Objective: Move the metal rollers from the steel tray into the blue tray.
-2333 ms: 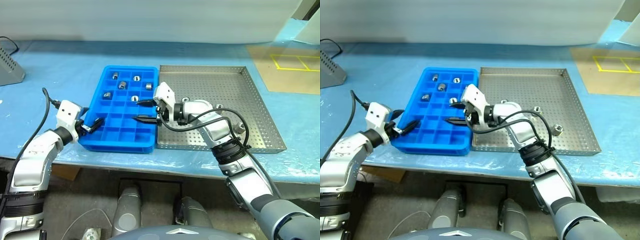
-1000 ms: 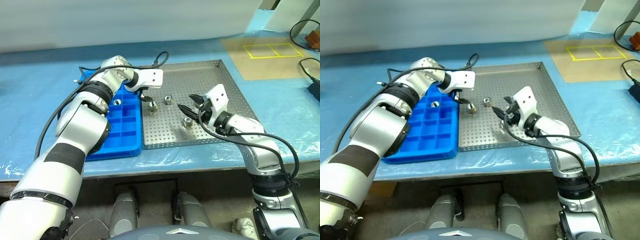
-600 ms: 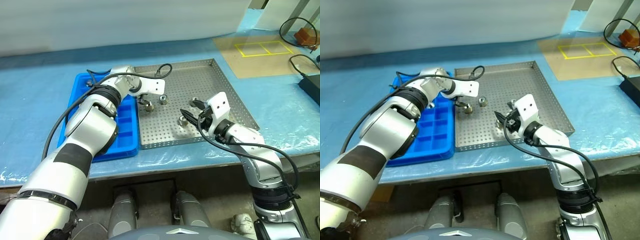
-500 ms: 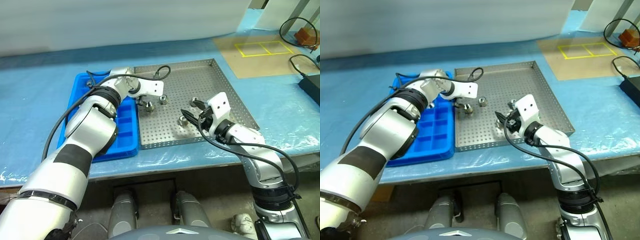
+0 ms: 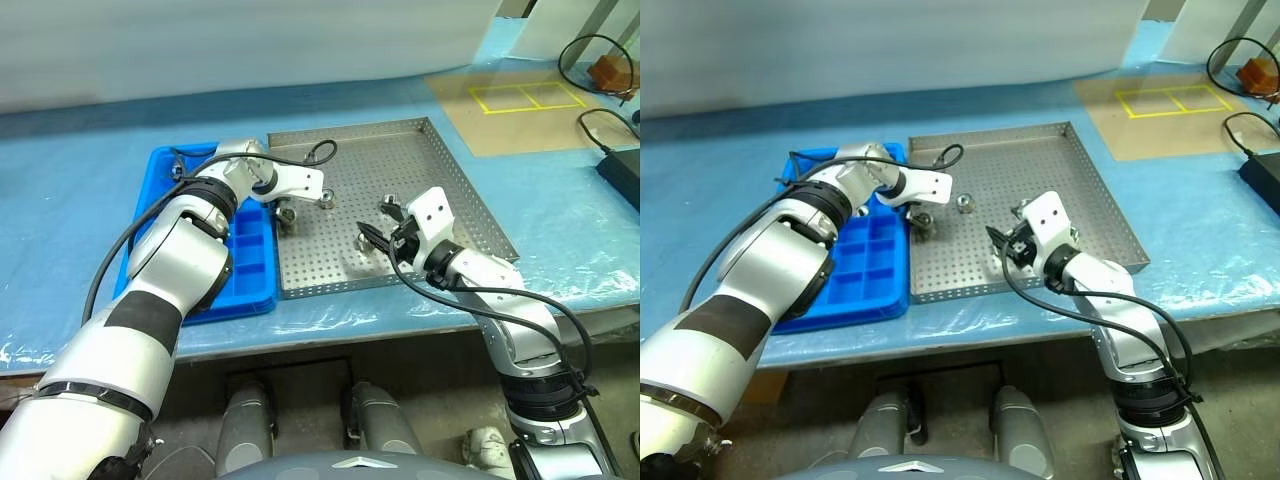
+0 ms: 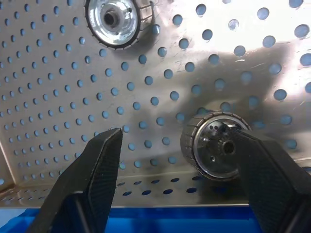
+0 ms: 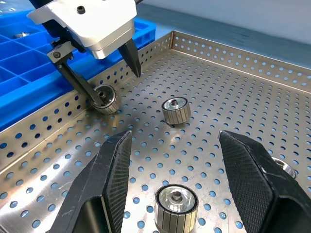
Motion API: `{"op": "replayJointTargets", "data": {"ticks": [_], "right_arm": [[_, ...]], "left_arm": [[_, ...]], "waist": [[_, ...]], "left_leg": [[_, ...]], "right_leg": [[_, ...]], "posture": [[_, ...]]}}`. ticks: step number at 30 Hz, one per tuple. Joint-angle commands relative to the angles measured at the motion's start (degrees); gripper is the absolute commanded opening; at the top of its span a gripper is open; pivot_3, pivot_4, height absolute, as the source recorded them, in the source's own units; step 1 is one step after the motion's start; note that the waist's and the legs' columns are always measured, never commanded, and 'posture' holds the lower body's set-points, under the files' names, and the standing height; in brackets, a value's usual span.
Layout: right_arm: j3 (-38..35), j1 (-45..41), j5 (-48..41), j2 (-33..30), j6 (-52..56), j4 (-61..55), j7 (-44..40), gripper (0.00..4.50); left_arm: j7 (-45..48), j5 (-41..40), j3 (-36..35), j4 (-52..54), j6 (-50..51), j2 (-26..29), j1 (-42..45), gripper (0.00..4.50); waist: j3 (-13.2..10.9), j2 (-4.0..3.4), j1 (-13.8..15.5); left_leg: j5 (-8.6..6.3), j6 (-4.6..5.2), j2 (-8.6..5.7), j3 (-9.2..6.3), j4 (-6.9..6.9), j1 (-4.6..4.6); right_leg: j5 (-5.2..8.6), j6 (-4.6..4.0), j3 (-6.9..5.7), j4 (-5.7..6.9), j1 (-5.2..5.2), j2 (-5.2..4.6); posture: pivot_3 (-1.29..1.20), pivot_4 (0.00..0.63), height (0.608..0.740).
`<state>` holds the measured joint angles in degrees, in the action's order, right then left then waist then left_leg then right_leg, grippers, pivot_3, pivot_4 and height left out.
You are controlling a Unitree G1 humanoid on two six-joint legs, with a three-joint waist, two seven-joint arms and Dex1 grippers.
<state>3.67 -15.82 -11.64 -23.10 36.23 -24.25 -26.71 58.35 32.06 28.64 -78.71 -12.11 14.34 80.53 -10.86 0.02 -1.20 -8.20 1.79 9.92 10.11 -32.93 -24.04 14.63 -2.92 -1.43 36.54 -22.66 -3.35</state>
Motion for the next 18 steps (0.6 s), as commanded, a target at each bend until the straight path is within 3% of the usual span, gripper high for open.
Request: {"op": "replayJointTargets", "data": {"ticks": [1, 6, 9, 13, 16, 18], "right_arm": [[0.1, -0.3, 0.3, -0.1, -1.2, -1.2, 0.3, 2.91], [0.2, -0.2, 0.7, -0.2, -1.3, -1.0, 0.5, 2.91], [0.2, -0.4, 1.0, -0.1, -1.4, -0.7, 0.6, 2.91], [0.6, -0.7, 1.6, 0.0, -1.7, -0.3, 0.6, 2.91], [0.6, -0.9, 1.5, -0.1, -1.8, -0.1, 0.4, 2.91], [0.7, -1.2, 1.5, -0.1, -1.8, 0.1, 0.3, 2.91]], "left_arm": [[0.9, 0.7, 0.1, 0.2, -0.8, 1.2, -0.4, 3.69], [0.0, 1.6, 0.6, 0.2, -1.0, 1.6, -0.7, 3.69], [1.4, 1.9, 0.8, 0.3, -1.9, 1.9, -1.1, 3.05], [0.2, 2.6, 1.1, 0.4, -2.2, 2.0, -1.4, 1.67], [0.4, 2.5, 0.7, 0.3, -2.3, 2.1, -1.5, 1.67], [0.5, 2.4, 0.6, 0.4, -2.6, 2.3, -1.6, 1.35]], "waist": [[0.0, 0.0, 0.0], [0.0, 0.0, -0.5], [0.0, 0.0, -0.9], [0.0, 0.0, -1.2], [0.0, 0.0, -1.2], [0.0, 0.0, -1.2]], "left_leg": [[0.0, 0.0, 0.0, 0.0, 0.0, 0.0], [-0.01, 0.0, 0.0, 0.01, 0.0, 0.02], [-0.01, 0.0, -0.01, 0.01, -0.02, 0.06], [-0.02, 0.0, 0.0, 0.01, -0.02, 0.08], [-0.02, 0.0, 0.0, 0.0, -0.02, 0.09], [-0.02, 0.0, -0.01, 0.0, -0.02, 0.09]], "right_leg": [[0.0, 0.0, 0.0, 0.0, 0.0, 0.0], [0.0, 0.0, 0.0, 0.0, 0.02, 0.0], [0.0, 0.0, 0.0, 0.0, 0.06, -0.01], [0.0, 0.0, 0.0, -0.01, 0.08, 0.0], [0.0, 0.0, 0.0, -0.01, 0.09, 0.0], [0.0, 0.0, 0.0, -0.02, 0.1, -0.01]], "posture": [[-0.52, 0.15, 0.74], [-0.52, 0.15, 0.74], [-0.51, 0.15, 0.74], [-0.5, 0.15, 0.74], [-0.5, 0.15, 0.74], [-0.5, 0.15, 0.74]]}}
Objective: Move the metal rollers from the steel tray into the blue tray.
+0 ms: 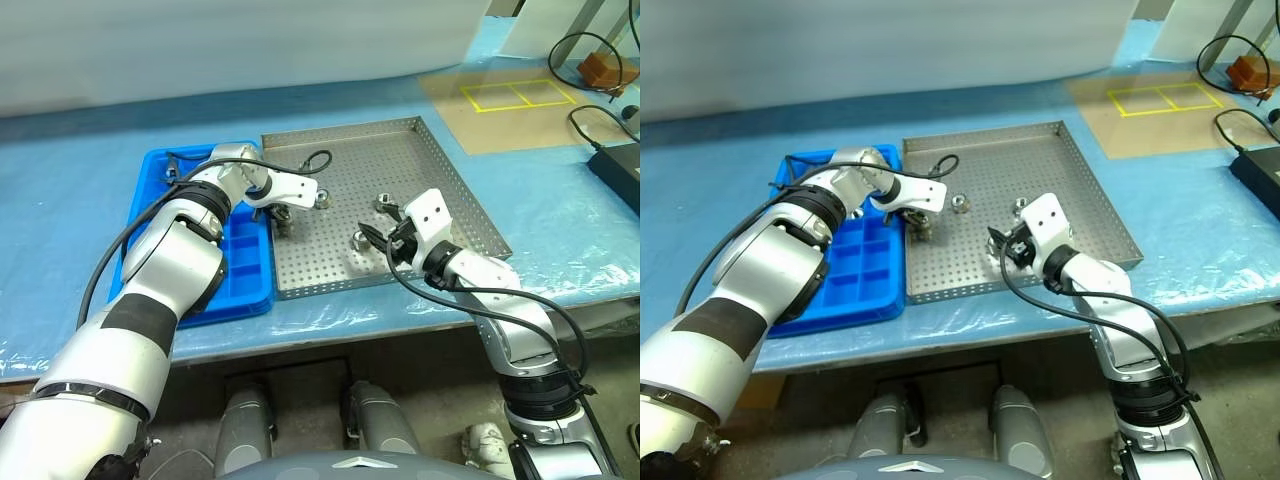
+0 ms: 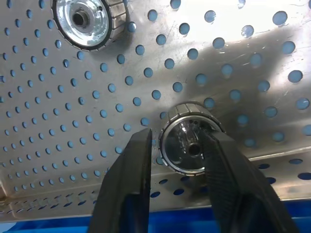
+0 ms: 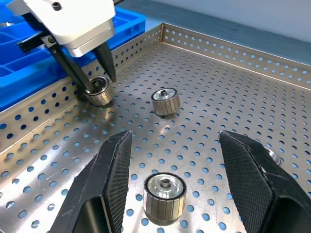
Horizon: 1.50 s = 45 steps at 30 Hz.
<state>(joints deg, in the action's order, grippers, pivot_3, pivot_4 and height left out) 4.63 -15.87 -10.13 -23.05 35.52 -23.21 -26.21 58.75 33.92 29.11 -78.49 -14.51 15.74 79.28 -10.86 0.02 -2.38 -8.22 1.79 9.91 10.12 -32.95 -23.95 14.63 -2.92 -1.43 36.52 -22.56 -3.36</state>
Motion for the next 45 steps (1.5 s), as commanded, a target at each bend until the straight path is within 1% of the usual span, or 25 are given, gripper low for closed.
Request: {"op": "replayJointTargets", "data": {"ticks": [1, 2, 4, 7, 9, 11, 15, 17, 19, 21, 24, 28, 29, 31, 35, 38, 40, 42, 45], "right_arm": [[-0.3, -1.3, 0.0, -0.2, -1.2, -0.9, -0.2, 2.91], [-0.3, -1.3, 0.0, -0.3, -1.2, -0.8, -0.2, 2.91], [-0.3, -1.5, 0.0, -0.3, -1.3, -0.6, -0.3, 2.91], [-0.3, -1.7, 0.0, -0.3, -1.5, -0.4, -0.3, 2.91], [-0.2, -1.8, 0.0, -0.2, -1.5, -0.3, -0.3, 2.91], [-0.2, -1.8, 0.1, -0.2, -1.6, -0.1, -0.4, 2.91], [-0.6, -2.2, -0.4, 0.1, -1.6, -0.2, -0.3, 2.91], [-1.1, -2.3, -0.8, 0.1, -1.4, -0.5, -0.4, 2.91], [-1.9, -2.5, -1.8, 0.1, -1.2, -0.9, -0.8, 2.91], [-2.2, -3.2, -2.8, -0.4, -0.9, -1.3, -1.9, 2.91], [-2.1, -4.6, -3.8, -1.7, -0.9, -0.9, -4.3, 2.91], [-1.8, -9.5, -8.6, -3.5, 0.3, 0.1, -11.0, 2.91], [-1.5, -10.3, -9.4, -4.0, 0.3, 0.6, -12.5, 2.91], [-0.1, -12.6, -10.7, -5.0, 0.2, 2.3, -16.4, 2.91], [3.6, -18.9, -10.7, -4.3, -2.1, 9.1, -22.3, 2.91], [6.5, -23.0, -9.6, -2.4, -5.0, 14.7, -25.5, 2.91], [7.7, -25.0, -9.2, -1.2, -7.0, 18.0, -27.2, 2.91], [9.1, -26.8, -8.5, 0.4, -8.8, 20.9, -28.7, 2.91], [10.6, -28.9, -7.8, 2.5, -11.1, 24.6, -30.9, 2.91]], "left_arm": [[-0.1, 0.6, 0.2, 0.2, -0.3, 0.9, -0.3, 1.15], [-0.5, 0.6, 0.2, 0.2, -0.3, 0.9, -0.3, 0.9], [-0.7, 0.7, 0.2, 0.2, -0.2, 0.9, -0.3, 0.9], [1.3, -0.3, -0.6, 0.3, -0.9, 1.1, -0.4, 0.88], [-0.9, -0.4, -1.0, 0.4, -0.7, 1.0, -0.2, 0.88], [-0.9, -1.0, -1.5, 0.6, -0.9, 1.1, -0.1, 0.88], [0.5, -4.6, -5.1, 1.1, -1.6, 1.2, 0.5, 0.88], [1.2, -7.1, -7.6, 1.8, -2.3, 1.5, 0.9, 0.88], [5.7, -11.6, -11.3, 3.3, -5.4, 2.3, 0.8, 0.88], [10.6, -18.6, -17.4, 4.9, -5.8, 3.0, 0.5, 0.88], [11.5, -20.7, -19.7, 6.1, -6.9, 5.5, -0.7, 0.88], [17.3, -27.6, -24.8, 11.0, -2.9, 9.1, -2.8, 0.88], [19.0, -29.1, -25.6, 13.1, -1.6, 9.7, -3.8, 0.88], [22.4, -32.9, -27.1, 22.2, 2.8, 11.6, -7.8, 0.88], [21.3, -39.4, -30.6, 46.3, 16.2, 17.1, -19.8, 0.88], [17.1, -44.0, -34.2, 63.1, 26.9, 20.5, -28.8, 0.88], [14.5, -46.2, -35.8, 71.7, 32.5, 22.2, -34.2, 0.88], [11.3, -48.0, -37.8, 79.1, 37.2, 23.5, -40.1, 0.88], [5.5, -49.9, -40.9, 87.1, 42.7, 24.0, -48.1, 0.88]], "waist": [[0.0, 0.0, 0.0], [0.0, 0.0, 0.0], [0.0, 0.0, 0.0], [0.0, 0.0, 0.0], [0.0, 0.0, 0.0], [0.0, 0.0, 0.0], [0.0, 0.0, 0.0], [0.0, 0.0, 0.0], [0.0, 0.0, 0.1], [0.0, 0.0, 0.1], [0.0, 0.0, 0.1], [-0.1, -0.05, 0.2], [-0.1, -0.05, 0.4], [-0.1, -0.07, 0.9], [-0.1, -0.11, 2.3], [-0.2, -0.14, 3.6], [-0.2, -0.15, 5.0], [-0.2, -0.15, 6.1], [-0.2, -0.17, 7.8]], "left_leg": [[0.0, 0.0, 0.0, 0.0, 0.0, 0.0], [0.0, 0.0, 0.0, 0.0, 0.0, 0.0], [0.0, 0.0, 0.0, 0.0, 0.0, 0.0], [0.0, 0.0, 0.0, 0.0, 0.0, 0.0], [-0.01, 0.01, 0.0, 0.0, 0.0, 0.0], [-0.02, 0.02, 0.0, 0.0, 0.02, -0.01], [-0.03, 0.04, -0.01, 0.0, 0.02, -0.05], [-0.04, 0.07, -0.01, 0.0, 0.02, -0.09], [-0.06, 0.09, -0.01, 0.01, 0.05, -0.11], [-0.06, 0.12, -0.01, 0.03, 0.12, -0.13], [-0.03, 0.17, -0.01, 0.05, 0.19, -0.12], [0.03, 0.24, 0.01, 0.05, 0.26, -0.08], [0.03, 0.23, 0.01, 0.05, 0.28, -0.08], [0.03, 0.23, 0.03, 0.05, 0.3, -0.09], [0.05, 0.22, 0.08, 0.08, 0.37, -0.1], [0.08, 0.07, 0.1, 0.08, 0.44, -0.18], [0.1, -0.18, 0.12, 0.07, 0.53, -0.23], [0.18, -0.32, 0.15, 0.05, 0.62, -0.21], [0.28, -0.48, 0.15, 0.02, 0.73, -0.19]], "right_leg": [[0.0, 0.0, 0.0, 0.0, 0.0, 0.0], [0.0, 0.0, 0.0, 0.0, 0.0, 0.0], [0.0, 0.0, 0.0, 0.0, 0.0, 0.0], [0.0, 0.0, 0.0, -0.01, 0.01, 0.0], [0.0, 0.0, 0.0, -0.03, 0.01, 0.0], [0.0, 0.0, 0.0, -0.05, 0.0, 0.0], [0.0, 0.0, 0.0, -0.08, -0.02, -0.01], [0.0, 0.0, 0.0, -0.12, -0.02, -0.01], [0.0, 0.0, -0.01, -0.18, -0.02, -0.01], [0.0, -0.01, 0.0, -0.24, -0.04, -0.01], [0.0, -0.01, 0.0, -0.3, -0.06, -0.01], [0.0, -0.02, 0.0, -0.3, -0.06, 0.0], [0.0, -0.02, -0.01, -0.3, -0.06, 0.0], [0.0, -0.02, -0.01, -0.3, -0.07, -0.01], [0.02, -0.07, -0.04, -0.26, -0.13, -0.03], [0.07, -0.15, -0.08, -0.11, -0.33, -0.04], [0.12, -0.24, -0.15, 0.01, -0.44, -0.05], [0.18, -0.33, -0.22, 0.1, -0.49, -0.04], [0.21, -0.38, -0.28, 0.14, -0.52, -0.03]], "posture": [[-0.5, 0.15, 0.74], [-0.5, 0.15, 0.74], [-0.5, 0.15, 0.74], [-0.49, 0.15, 0.74], [-0.49, 0.15, 0.74], [-0.49, 0.15, 0.74], [-0.49, 0.15, 0.74], [-0.49, 0.15, 0.74], [-0.47, 0.15, 0.74], [-0.45, 0.15, 0.74], [-0.41, 0.15, 0.74], [-0.32, 0.15, 0.74], [-0.29, 0.15, 0.74], [-0.22, 0.15, 0.74], [-0.1, 0.15, 0.74], [0.01, 0.15, 0.74], [0.08, 0.15, 0.74], [0.12, 0.15, 0.74], [0.18, 0.15, 0.74]]}}
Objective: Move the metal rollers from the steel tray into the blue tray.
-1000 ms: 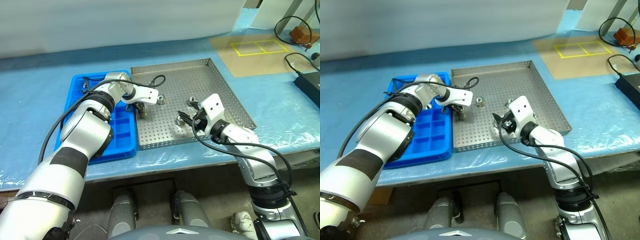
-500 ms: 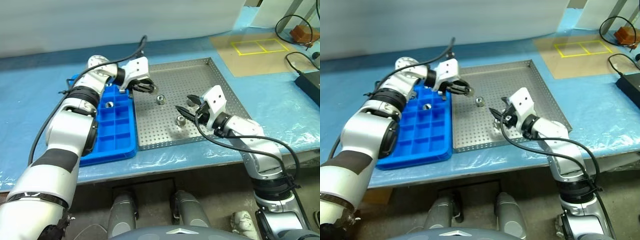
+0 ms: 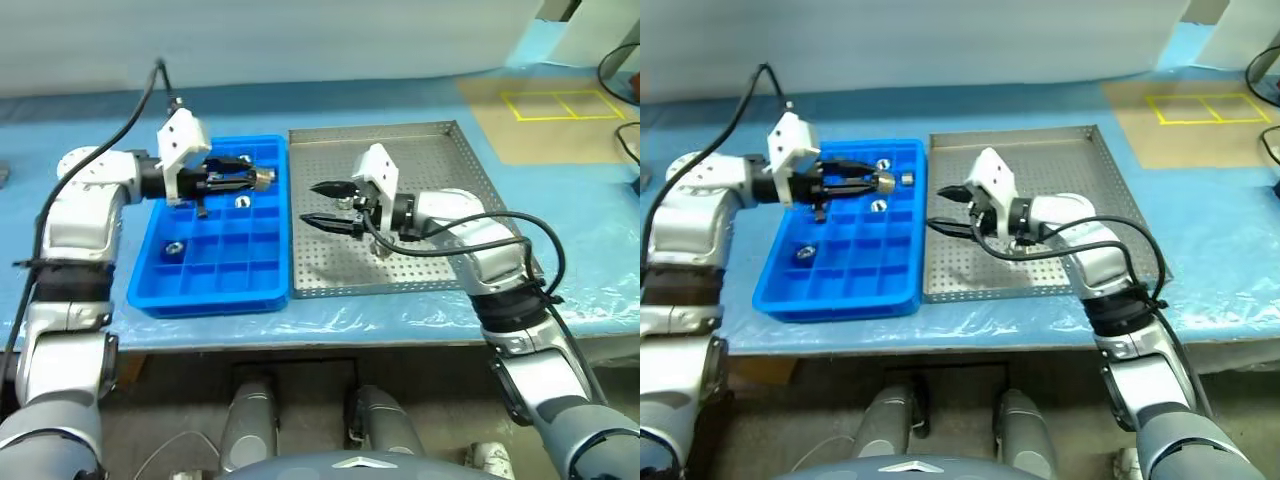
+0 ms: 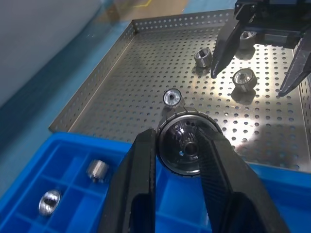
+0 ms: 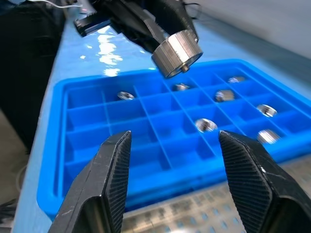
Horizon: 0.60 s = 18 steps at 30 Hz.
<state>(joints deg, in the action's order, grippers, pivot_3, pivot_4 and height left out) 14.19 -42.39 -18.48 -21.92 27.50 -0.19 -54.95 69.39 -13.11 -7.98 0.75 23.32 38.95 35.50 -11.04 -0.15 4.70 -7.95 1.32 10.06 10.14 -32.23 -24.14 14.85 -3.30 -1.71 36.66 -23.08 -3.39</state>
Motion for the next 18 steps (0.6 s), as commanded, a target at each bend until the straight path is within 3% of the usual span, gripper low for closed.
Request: {"op": "replayJointTargets", "data": {"ticks": [1, 9, 13, 18], "right_arm": [[1.5, -2.8, 0.8, 1.8, -3.8, 2.5, -2.8, 2.91], [2.2, -3.6, 2.3, 3.3, -6.1, 5.7, -5.5, 2.91], [2.0, -3.1, 2.9, 3.1, -5.7, 5.1, -5.7, 2.91], [1.6, -2.1, 3.7, 2.3, -5.0, 3.7, -5.0, 2.91]], "left_arm": [[-7.2, -3.0, -4.6, 9.7, 5.9, 0.6, -6.8, 0.88], [-26.4, 1.9, -3.1, 10.3, 3.0, -7.4, -17.1, 0.88], [-32.2, 3.3, -1.9, 6.3, 0.6, -11.5, -16.4, 0.88], [-37.4, 5.2, -1.6, -3.4, -2.8, -12.8, -12.3, 0.88]], "waist": [[0.0, -0.01, 1.1], [0.0, 0.0, 4.1], [0.0, 0.01, 4.4], [0.0, 0.03, 4.1]], "left_leg": [[0.01, -0.02, 0.01, -0.01, 0.01, 0.0], [0.07, -0.12, -0.01, -0.06, -0.01, 0.03], [0.08, -0.13, 0.0, -0.11, 0.0, 0.01], [0.09, -0.15, 0.02, -0.12, 0.0, 0.01]], "right_leg": [[0.0, 0.0, -0.01, 0.0, 0.0, 0.01], [0.0, 0.02, 0.0, 0.0, 0.05, -0.01], [0.0, 0.03, -0.02, -0.01, 0.03, 0.02], [0.0, 0.05, -0.01, 0.0, 0.01, 0.07]], "posture": [[0.21, 0.15, 0.74], [0.25, 0.15, 0.74], [0.23, 0.15, 0.74], [0.19, 0.15, 0.74]]}}
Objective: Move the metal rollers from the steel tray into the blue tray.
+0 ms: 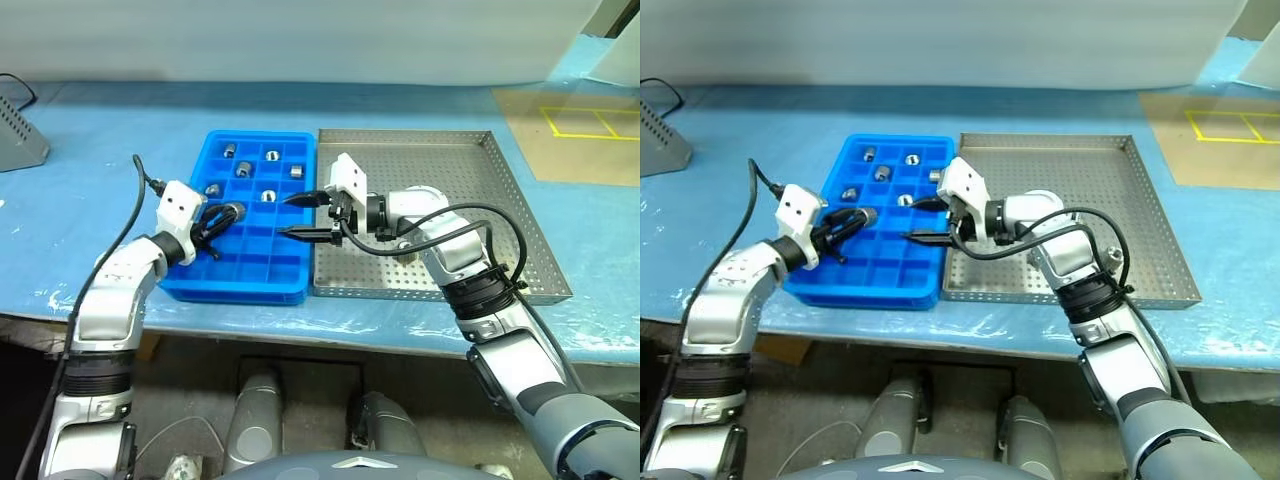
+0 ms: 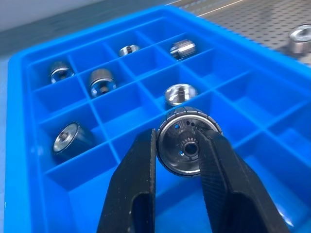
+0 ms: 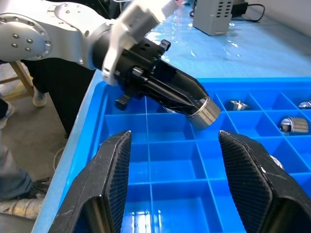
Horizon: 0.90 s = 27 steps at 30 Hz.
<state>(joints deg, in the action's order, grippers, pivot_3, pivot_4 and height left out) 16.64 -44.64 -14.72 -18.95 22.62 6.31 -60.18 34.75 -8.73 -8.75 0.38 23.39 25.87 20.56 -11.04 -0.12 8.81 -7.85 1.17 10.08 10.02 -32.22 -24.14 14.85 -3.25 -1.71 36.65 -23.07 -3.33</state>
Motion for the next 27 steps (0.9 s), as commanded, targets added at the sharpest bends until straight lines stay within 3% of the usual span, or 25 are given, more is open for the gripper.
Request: {"op": "replayJointTargets", "data": {"ticks": [1, 11, 12, 16, 22, 27], "right_arm": [[-0.9, 0.4, 0.1, -1.0, 0.0, -3.1, 0.4, 2.91], [-1.8, 2.5, 0.1, -2.2, 1.9, -6.6, 2.6, 2.91], [-1.8, 2.6, 0.1, -2.2, 1.9, -6.6, 2.7, 2.91], [-2.0, 2.6, 0.2, -2.1, 1.7, -6.6, 3.5, 2.91], [-2.5, 2.9, 0.0, -2.4, 1.9, -6.8, 4.5, 2.91], [-4.2, 3.9, 0.1, -4.3, 3.0, -8.2, 5.7, 2.91]], "left_arm": [[-3.1, 0.8, -0.7, -4.2, -3.2, 0.2, 3.3, 0.88], [-0.2, 0.2, 2.5, -7.5, -4.4, 1.1, 4.0, 0.88], [-0.1, 0.0, 2.3, -8.3, -4.3, 1.3, 4.4, 1.59], [-0.9, 2.3, 3.2, -11.4, -5.6, 2.6, 6.6, 2.82], [2.3, -0.5, 4.9, -3.9, -4.2, 2.1, 6.9, 2.82], [9.0, -9.5, 5.3, 4.9, 1.5, 1.4, 9.8, 2.82]], "waist": [[0.0, 0.0, -0.1], [0.0, 0.01, -0.3], [0.0, 0.01, -0.3], [0.0, 0.01, -0.3], [0.0, 0.01, -0.4], [0.0, 0.01, -0.4]], "left_leg": [[0.0, 0.0, -0.01, 0.0, 0.0, 0.0], [0.0, 0.01, -0.01, 0.01, 0.0, -0.01], [0.0, 0.0, -0.01, 0.01, 0.0, 0.0], [0.02, -0.02, 0.0, 0.0, -0.02, 0.01], [0.02, -0.03, -0.03, 0.01, -0.02, -0.01], [0.04, -0.06, -0.02, 0.03, -0.03, -0.03]], "right_leg": [[0.0, 0.0, 0.0, 0.0, 0.0, 0.0], [0.0, 0.01, 0.03, 0.0, -0.03, 0.01], [0.0, 0.01, 0.03, 0.01, -0.03, 0.01], [-0.01, 0.01, 0.03, 0.04, -0.02, 0.0], [0.0, 0.01, 0.05, 0.03, -0.03, -0.01], [0.0, 0.01, 0.04, 0.02, -0.03, -0.01]], "posture": [[0.18, 0.15, 0.74], [0.13, 0.15, 0.74], [0.13, 0.15, 0.74], [0.12, 0.15, 0.74], [0.09, 0.15, 0.74], [0.03, 0.15, 0.74]]}}
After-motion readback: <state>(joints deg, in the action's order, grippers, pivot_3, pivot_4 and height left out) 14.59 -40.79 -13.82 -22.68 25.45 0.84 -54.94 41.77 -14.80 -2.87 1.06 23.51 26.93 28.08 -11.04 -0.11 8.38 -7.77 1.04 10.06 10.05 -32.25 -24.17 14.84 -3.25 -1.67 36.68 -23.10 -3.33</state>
